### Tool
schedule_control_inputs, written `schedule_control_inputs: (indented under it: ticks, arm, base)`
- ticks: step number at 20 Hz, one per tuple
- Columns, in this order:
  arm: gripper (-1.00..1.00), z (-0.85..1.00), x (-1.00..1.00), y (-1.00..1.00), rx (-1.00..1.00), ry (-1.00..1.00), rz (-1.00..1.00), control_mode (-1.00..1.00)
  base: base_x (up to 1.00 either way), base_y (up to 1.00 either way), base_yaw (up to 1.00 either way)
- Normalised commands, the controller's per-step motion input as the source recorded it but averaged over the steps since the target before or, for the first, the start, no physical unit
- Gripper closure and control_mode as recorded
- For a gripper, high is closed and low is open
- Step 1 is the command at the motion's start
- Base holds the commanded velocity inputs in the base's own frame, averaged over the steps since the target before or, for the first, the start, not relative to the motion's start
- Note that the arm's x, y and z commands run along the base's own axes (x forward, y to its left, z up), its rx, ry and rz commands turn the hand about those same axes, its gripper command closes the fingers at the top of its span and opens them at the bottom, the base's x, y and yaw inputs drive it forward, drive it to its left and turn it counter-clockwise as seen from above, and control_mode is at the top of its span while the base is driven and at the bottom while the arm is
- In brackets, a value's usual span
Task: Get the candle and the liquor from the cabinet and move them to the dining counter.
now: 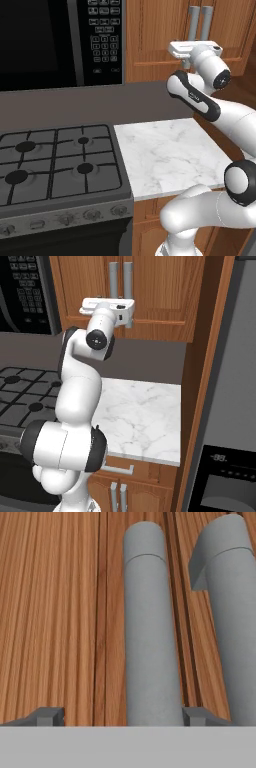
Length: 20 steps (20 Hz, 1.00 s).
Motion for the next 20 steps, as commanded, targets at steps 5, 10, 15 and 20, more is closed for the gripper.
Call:
schedule_control_inputs:
  ticks: [5, 10, 15, 20]
  arm:
    - [-1.00, 0.00, 0.01, -0.18, 0.00, 0.00, 0.00, -1.00]
    - [-1.00, 0.01, 0.01, -0.36, 0.00, 0.00, 0.00, -1.00]
    - [-1.00, 0.00, 0.02, -0.15, 0.00, 0.00, 0.00, -1.00]
    - [-1.00, 0.00, 0.10, -0.02, 0.00, 0.00, 0.00, -1.00]
  base:
    - [0.00, 0.00, 0.00]
    - [0.00, 0.00, 0.00]
    - [0.00, 0.00, 0.00]
    - [0.00, 0.00, 0.00]
